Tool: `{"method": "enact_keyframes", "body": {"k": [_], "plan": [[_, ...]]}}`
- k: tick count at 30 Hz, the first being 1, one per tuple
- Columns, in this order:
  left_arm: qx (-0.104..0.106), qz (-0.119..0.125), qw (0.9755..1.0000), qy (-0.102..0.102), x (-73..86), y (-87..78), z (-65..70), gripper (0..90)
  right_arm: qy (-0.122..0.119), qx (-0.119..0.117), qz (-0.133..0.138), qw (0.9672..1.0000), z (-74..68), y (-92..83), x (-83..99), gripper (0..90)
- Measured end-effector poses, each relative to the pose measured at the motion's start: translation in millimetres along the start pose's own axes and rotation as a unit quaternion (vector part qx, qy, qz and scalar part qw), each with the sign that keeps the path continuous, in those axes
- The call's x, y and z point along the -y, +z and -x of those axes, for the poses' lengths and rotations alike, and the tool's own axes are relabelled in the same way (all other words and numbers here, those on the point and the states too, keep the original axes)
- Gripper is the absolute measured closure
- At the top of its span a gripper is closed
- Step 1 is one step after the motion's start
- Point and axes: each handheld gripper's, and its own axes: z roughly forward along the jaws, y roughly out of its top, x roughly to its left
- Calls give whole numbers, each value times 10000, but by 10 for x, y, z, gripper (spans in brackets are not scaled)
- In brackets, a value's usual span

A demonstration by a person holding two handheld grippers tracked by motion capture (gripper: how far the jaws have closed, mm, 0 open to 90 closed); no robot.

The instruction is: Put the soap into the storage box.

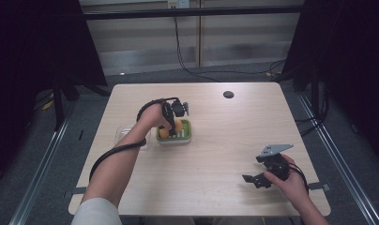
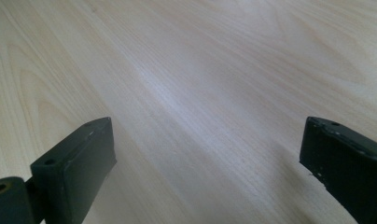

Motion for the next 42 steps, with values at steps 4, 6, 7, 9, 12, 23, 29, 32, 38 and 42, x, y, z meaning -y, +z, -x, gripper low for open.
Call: {"method": "enact_keyframes", "body": {"k": [4, 6, 7, 9, 12, 23, 29, 32, 38, 42], "plan": [[7, -26, 10000, 31, -6, -4, -20, 491, -18, 5, -7, 10000, -2, 5, 1, 30], [25, -64, 10000, 36, -10, -5, -16, 491, -2, 5, -2, 10000, -3, 0, -1, 30], [25, -64, 10000, 36, -10, -5, -16, 490, 3, -16, 24, 10000, -1, 1, -1, 30], [20, 14, 10000, -39, -1, 10, -15, 490, 6, -27, 37, 10000, -1, 0, -2, 30], [22, 18, 10000, -27, -1, 16, -18, 490, 3, 0, 48, 10000, -4, 0, -2, 30], [29, 72, 9999, -74, -6, 76, -20, 490, 13, -3, 36, 10000, 1, 0, -1, 30], [9, 53, 10000, -58, -7, 87, -19, 490, 3, 1, 27, 10000, 2, 4, -1, 30], [17, 99, 9999, -83, 1, 94, -25, 489, 10, 1, 29, 10000, -1, 2, -2, 30], [-24, 109, 9999, -127, -1, 98, -33, 487, 4, 4, 12, 10000, -2, 1, -1, 30], [-13, 138, 9998, -159, 3, 85, -36, 482, 4, 2, 14, 10000, -2, 0, -2, 30]]}}
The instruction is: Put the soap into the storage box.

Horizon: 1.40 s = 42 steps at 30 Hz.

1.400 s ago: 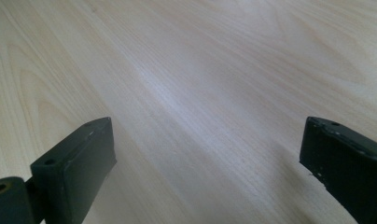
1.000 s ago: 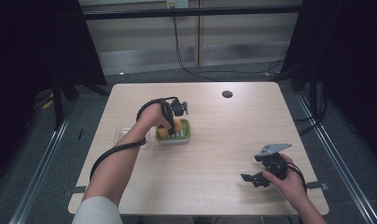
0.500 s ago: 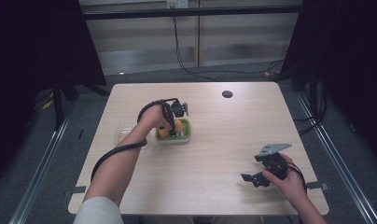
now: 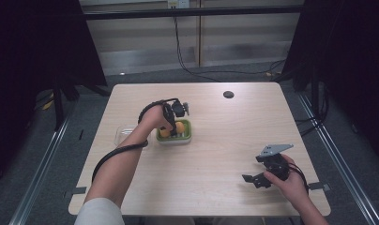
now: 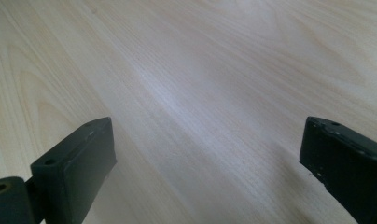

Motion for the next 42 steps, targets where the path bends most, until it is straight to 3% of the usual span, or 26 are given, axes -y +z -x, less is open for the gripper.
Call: {"method": "enact_keyframes", "body": {"k": [1, 3, 5, 8, 13, 16, 19, 20, 24, 27, 31, 32, 34, 37, 39, 42], "plan": [[107, -57, 9999, 5, 0, -21, -14, 474, -3, -33, 17, 10000, 4, 12, 6, 30], [0, -8, 10000, -27, 4, -20, -6, 464, -6, -58, 7, 10000, 5, 13, 6, 30], [72, 41, 9999, -123, 18, -44, -23, 435, 0, 9, -12, 10000, -5, 9, 2, 30], [-31, 146, 9994, -307, 36, -59, -16, 391, -17, 11, -2, 10000, -4, 9, 1, 30], [-15, 191, 9989, -437, 58, -139, -51, 329, -3, -54, 8, 10000, 4, 12, 6, 30], [66, 132, 9978, -652, 77, -160, -51, 270, -17, 13, -20, 10000, -1, 6, 3, 30], [9, 167, 9977, -652, 87, -177, -51, 231, -9, -29, 1, 10000, -3, 1, 4, 30], [64, 197, 9964, -825, 95, -201, -53, 213, -11, -24, 0, 10000, -2, 0, 6, 30], [79, 212, 9960, -868, 106, -236, -61, 166, 2, 18, -10, 10000, 4, -9, 10, 30], [101, 318, 9935, -1085, 122, -276, -50, 146, 1, 31, 11, 10000, 5, -10, 8, 30], [180, 405, 9929, -1105, 134, -328, -31, 139, 3, 33, 7, 10000, 2, -10, 6, 30], [173, 495, 9918, -1169, 138, -336, -6, 139, 5, 4, 2, 10000, 0, -10, 7, 30], [264, 463, 9923, -1115, 145, -366, 12, 137, 1, 16, -12, 10000, -1, -12, 7, 30], [237, 623, 9910, -1162, 154, -376, 71, 136, -18, 29, 9, 10000, 0, -17, 10, 30], [264, 569, 9924, -1058, 158, -396, 85, 135, -19, 29, 45, 10000, -5, -19, 10, 30], [343, 593, 9922, -1043, 167, -416, 121, 134, -15, 27, 37, 10000, -9, -25, 6, 30]]}}
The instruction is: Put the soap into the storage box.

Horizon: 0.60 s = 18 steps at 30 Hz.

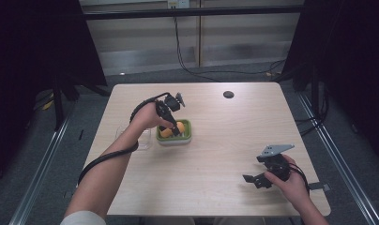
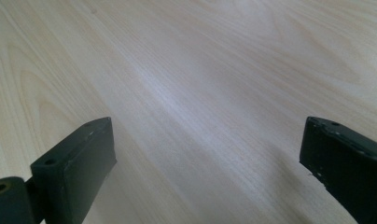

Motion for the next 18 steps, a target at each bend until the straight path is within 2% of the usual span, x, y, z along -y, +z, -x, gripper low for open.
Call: {"method": "enact_keyframes", "body": {"k": [1, 3, 4, 8, 9, 10, 12, 14, 15, 17, 18], "plan": [[-27, 68, 10000, -36, 13, 11, 23, 135, -10, 6, 2, 10000, 0, 1, 0, 30], [-16, 2, 10000, 45, 27, -4, 34, 135, 15, -12, -2, 10000, -2, 0, 1, 30], [-27, 78, 10000, 10, 39, 1, 51, 136, 22, -37, 0, 10000, -2, 2, 2, 30], [62, 68, 9999, 87, 74, -9, 78, 141, 16, -39, -12, 10000, -2, 2, 4, 30], [63, 161, 9998, 8, 87, 1, 99, 141, 26, -27, -15, 10000, -2, 0, 4, 30], [91, 90, 9999, 83, 93, -9, 97, 141, 27, -37, -4, 10000, -2, 2, 5, 30], [168, 120, 9997, 85, 113, -6, 108, 141, 21, -15, -14, 10000, -2, 3, 5, 30], [105, 202, 9997, 17, 145, 11, 141, 141, 17, 0, -47, 10000, -6, 2, 6, 30], [163, 169, 9997, 72, 153, 4, 134, 141, 19, 3, -59, 10000, -6, 2, 6, 30], [157, 173, 9997, 34, 178, 18, 152, 141, 27, 10, -54, 10000, -7, 4, 7, 30], [122, 187, 9997, 78, 194, 28, 158, 141, 40, 0, -55, 10000, -7, 6, 8, 30]]}}
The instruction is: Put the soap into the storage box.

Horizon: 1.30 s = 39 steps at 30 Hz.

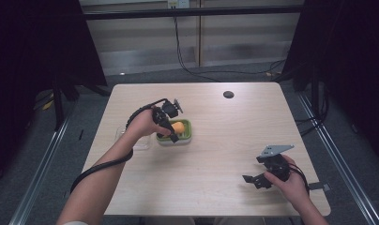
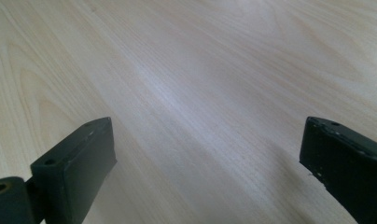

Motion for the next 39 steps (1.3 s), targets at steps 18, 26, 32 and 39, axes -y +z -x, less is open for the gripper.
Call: {"method": "enact_keyframes", "body": {"k": [18, 26, 32, 39], "plan": [[116, 173, 9998, 1, 185, 61, 87, 142, 9, -42, -1, 10000, 4, 6, 9, 31], [180, 205, 9996, 53, 258, 114, 121, 141, -30, -49, -8, 10000, 4, 10, 7, 31], [221, 229, 9995, 1, 322, 162, 140, 143, -16, -13, -63, 10000, -6, 10, 4, 31], [201, 337, 9992, -34, 366, 186, 153, 139, -22, -28, -39, 10000, -12, 15, 4, 31]]}}
